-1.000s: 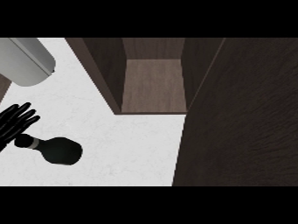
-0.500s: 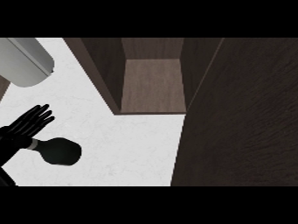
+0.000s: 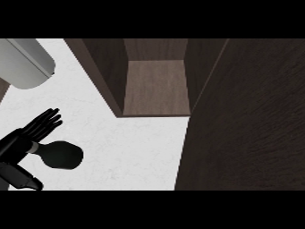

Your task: Pick up the wine, place it into the cabinet and close the cabinet

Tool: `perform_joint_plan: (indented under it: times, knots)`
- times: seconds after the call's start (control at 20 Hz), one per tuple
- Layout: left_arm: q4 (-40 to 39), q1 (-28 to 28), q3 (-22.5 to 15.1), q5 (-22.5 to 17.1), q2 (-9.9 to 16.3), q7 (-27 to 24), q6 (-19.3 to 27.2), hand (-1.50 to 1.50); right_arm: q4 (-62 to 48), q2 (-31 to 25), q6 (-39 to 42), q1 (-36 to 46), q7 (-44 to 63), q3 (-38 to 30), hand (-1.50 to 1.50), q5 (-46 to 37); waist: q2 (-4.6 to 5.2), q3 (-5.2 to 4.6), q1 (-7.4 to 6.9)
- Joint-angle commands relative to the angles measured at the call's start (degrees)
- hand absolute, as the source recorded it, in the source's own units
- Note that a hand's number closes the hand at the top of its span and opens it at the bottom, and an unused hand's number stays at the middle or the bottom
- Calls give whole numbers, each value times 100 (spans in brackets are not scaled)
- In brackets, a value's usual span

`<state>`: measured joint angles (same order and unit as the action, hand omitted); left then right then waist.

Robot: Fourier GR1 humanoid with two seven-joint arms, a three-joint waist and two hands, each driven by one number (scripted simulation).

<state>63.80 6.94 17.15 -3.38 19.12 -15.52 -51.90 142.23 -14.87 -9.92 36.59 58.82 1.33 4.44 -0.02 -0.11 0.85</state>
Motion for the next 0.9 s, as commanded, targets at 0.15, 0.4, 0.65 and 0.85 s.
perform_joint_plan:
  times: [0.15,0.4,0.65,0.85]
  knots:
    - [-1103,461,-208,315,-101,-740,-41,-150,535,-33,-143,167,679,72,-150,282,-4,-2,17]
    - [-1405,387,-420,470,92,-1453,-269,-150,221,117,-105,47,233,277,-150,185,8,-4,-13]
    - [-1898,592,-707,667,178,-1893,-219,-150,358,83,0,-222,143,48,-150,416,28,-4,61]
    - [-2015,835,-786,612,75,-1840,132,-150,667,103,-250,-54,555,257,-150,139,-7,-3,54]
